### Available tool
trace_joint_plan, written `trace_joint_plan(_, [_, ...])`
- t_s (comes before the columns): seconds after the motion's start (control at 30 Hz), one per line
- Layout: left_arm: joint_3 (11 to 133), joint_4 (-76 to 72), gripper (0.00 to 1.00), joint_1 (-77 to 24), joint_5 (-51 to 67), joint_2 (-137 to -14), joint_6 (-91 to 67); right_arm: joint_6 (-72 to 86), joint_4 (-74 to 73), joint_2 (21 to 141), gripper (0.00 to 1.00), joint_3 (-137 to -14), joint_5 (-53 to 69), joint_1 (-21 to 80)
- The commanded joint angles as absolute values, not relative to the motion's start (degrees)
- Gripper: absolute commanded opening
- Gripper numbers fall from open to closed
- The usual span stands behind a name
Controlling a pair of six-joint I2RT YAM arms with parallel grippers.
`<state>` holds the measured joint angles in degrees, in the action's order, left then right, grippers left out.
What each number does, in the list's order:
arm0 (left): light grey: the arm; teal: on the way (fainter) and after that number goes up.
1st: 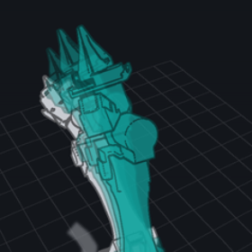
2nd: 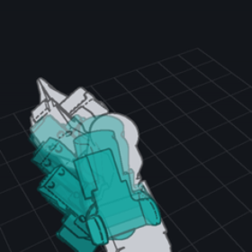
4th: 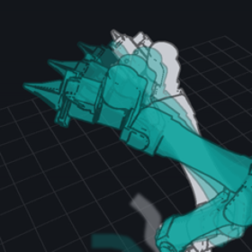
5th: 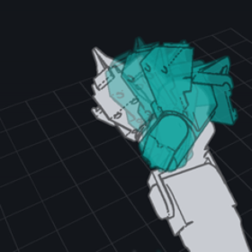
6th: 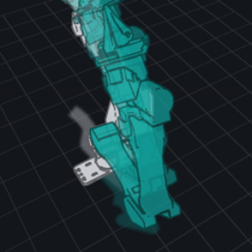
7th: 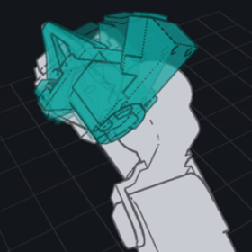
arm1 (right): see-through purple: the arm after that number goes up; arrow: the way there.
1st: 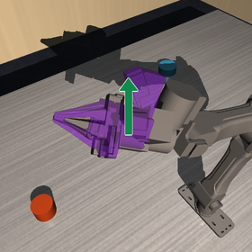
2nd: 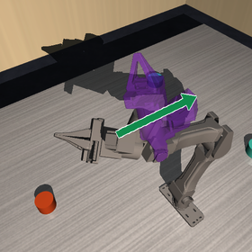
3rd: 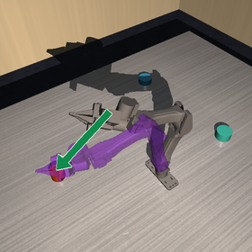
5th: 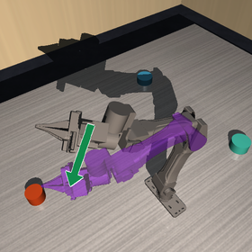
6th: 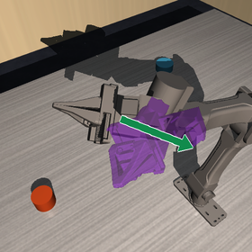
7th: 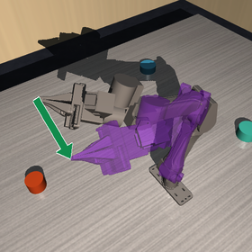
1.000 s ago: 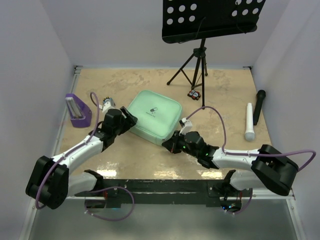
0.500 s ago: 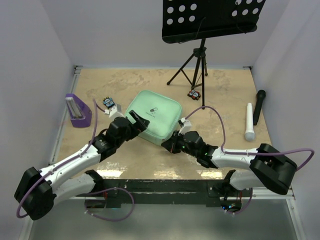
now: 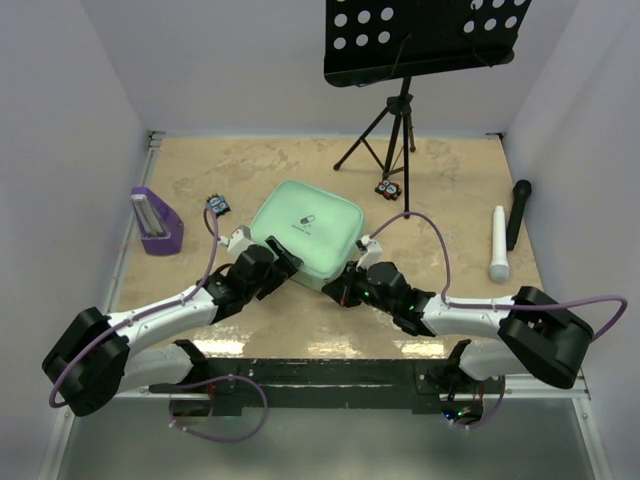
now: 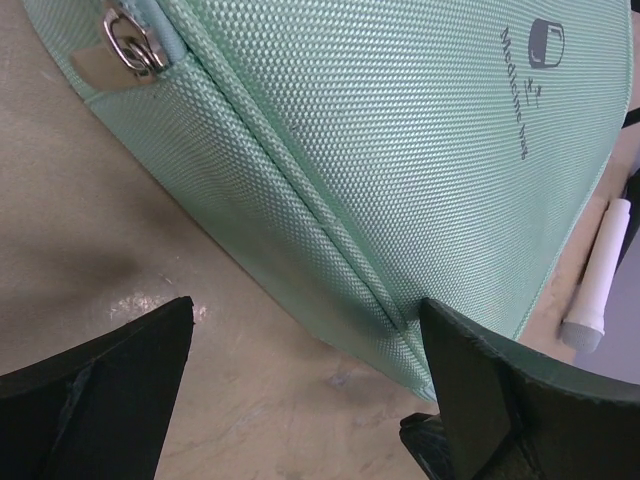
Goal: Organize the medicine kit
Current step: Zip the medicine box at the center of the board.
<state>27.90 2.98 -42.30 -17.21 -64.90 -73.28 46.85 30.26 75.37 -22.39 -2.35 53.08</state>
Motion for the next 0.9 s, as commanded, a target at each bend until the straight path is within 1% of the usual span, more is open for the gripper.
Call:
trace_joint_plan(0.0, [30.8,-1.2,1.00,-42.5,-19.9,-66.7,-74.6,46.1,27.7,76.1,0.00,-22.9,-3.2,52.9])
trace_joint_plan(0.13, [31.7,-1.1,0.99,-42.5,-22.8,-67.1,-74.2,46.1,27.5,75.6,0.00,-22.5,-3.2,52.9])
trace_joint_plan(0.27, [31.9,-1.1,0.85,-42.4,-24.2,-67.4,-72.9,46.1,27.0,75.3,0.00,-22.2,-3.2,52.9])
trace_joint_plan(0.4, [31.4,-0.4,0.76,-41.4,-24.3,-67.8,-72.2,46.8,26.8,74.5,0.00,-21.7,-3.1,52.9])
trace_joint_plan(0.47, [30.8,-0.6,0.73,-40.5,-23.9,-68.0,-71.6,47.0,26.6,74.2,0.00,-21.5,-3.1,52.9])
trace_joint_plan(0.57, [30.3,-1.2,0.67,-38.7,-23.0,-69.1,-70.2,47.3,26.3,73.7,0.00,-21.4,-3.3,52.9])
trace_joint_plan(0.67, [29.9,-2.8,0.58,-36.4,-21.4,-70.7,-68.3,47.5,25.7,73.0,0.00,-21.3,-3.4,52.9])
trace_joint_plan(0.8, [29.4,-4.7,0.50,-33.3,-19.0,-72.8,-66.3,48.2,24.5,71.3,0.00,-21.2,-4.0,52.8])
trace_joint_plan(0.87, [29.4,-5.5,0.41,-32.3,-18.4,-73.3,-65.0,48.6,23.9,70.6,0.00,-21.0,-4.6,52.8])
